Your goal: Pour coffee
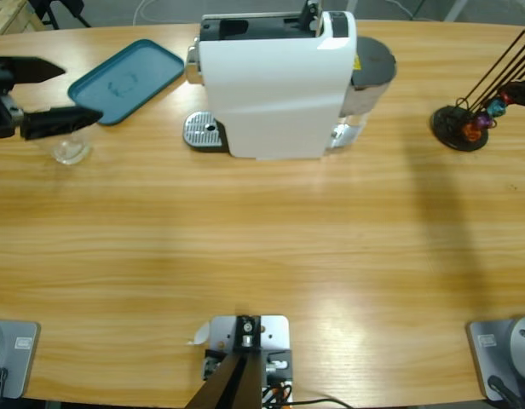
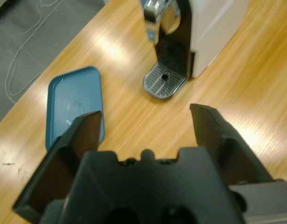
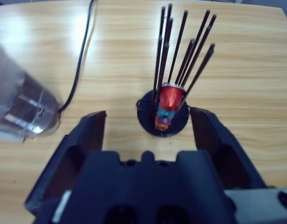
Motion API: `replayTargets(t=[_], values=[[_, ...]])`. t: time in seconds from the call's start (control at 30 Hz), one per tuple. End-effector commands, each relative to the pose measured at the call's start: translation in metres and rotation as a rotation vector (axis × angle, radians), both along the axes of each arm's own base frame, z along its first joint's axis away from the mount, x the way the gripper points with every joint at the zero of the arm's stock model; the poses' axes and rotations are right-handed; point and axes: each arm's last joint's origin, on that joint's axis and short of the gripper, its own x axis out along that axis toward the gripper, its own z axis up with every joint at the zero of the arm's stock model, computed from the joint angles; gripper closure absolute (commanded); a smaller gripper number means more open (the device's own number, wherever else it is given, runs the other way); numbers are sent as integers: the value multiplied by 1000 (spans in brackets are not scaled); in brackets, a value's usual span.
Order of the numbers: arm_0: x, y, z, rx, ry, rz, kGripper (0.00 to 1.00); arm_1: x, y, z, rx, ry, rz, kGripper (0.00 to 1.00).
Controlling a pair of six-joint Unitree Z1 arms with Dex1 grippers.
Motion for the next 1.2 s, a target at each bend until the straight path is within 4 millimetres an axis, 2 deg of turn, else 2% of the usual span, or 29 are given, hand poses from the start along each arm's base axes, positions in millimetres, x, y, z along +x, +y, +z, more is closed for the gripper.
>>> replayTargets(t=[0.03, 0.07, 0.1, 0.23, 0.43, 0.5, 0.63, 0.67, 0.7, 0.8, 0.83, 0.93, 0.97, 1.1, 1.13, 1.2], values=[[-5, 6, -8, 36, 12, 42, 0, 17, -7, -47, 34, 48, -39, 439], [-4, 5, -8, 29, 19, 64, 0, 14, -8, -51, 36, 42, -45, 523], [-2, 5, -8, 19, 26, 78, 0, 10, -9, -55, 40, 37, -54, 533], [-1, 2, -8, 6, 39, 82, 0, 5, -16, -60, 46, 28, -88, 533], [0, 0, -7, -3, 47, 87, 0, 15, -17, -57, 64, -11, -83, 539], [-1, -2, -8, -2, 55, 82, 0, 14, -17, -55, 68, -23, -85, 652], [0, -6, -12, 5, 73, 74, 0, 13, -17, -55, 68, -23, -85, 679], [0, -6, -12, 4, 72, 74, 0, 13, -17, -55, 68, -24, -84, 798], [-1, -6, -12, 3, 71, 74, 0, 12, -17, -54, 68, -25, -82, 830], [0, -6, -12, 4, 71, 75, 0, 10, -17, -54, 68, -21, -81, 835], [0, -6, -12, 3, 72, 76, 0, 10, -17, -54, 67, -22, -79, 885], [0, -6, -12, -2, 78, 82, 0, 9, -17, -54, 67, -20, -78, 941], [0, -6, -13, -3, 79, 83, 0, 9, -17, -54, 66, -20, -78, 1000], [0, -7, -13, -2, 83, 84, 0, 10, -18, -55, 64, -13, -87, 1000], [0, -7, -14, -1, 83, 84, 0, 10, -18, -56, 67, -13, -93, 944], [1, -7, -14, 0, 85, 85, 0, 9, -18, -54, 82, -24, -105, 217]])
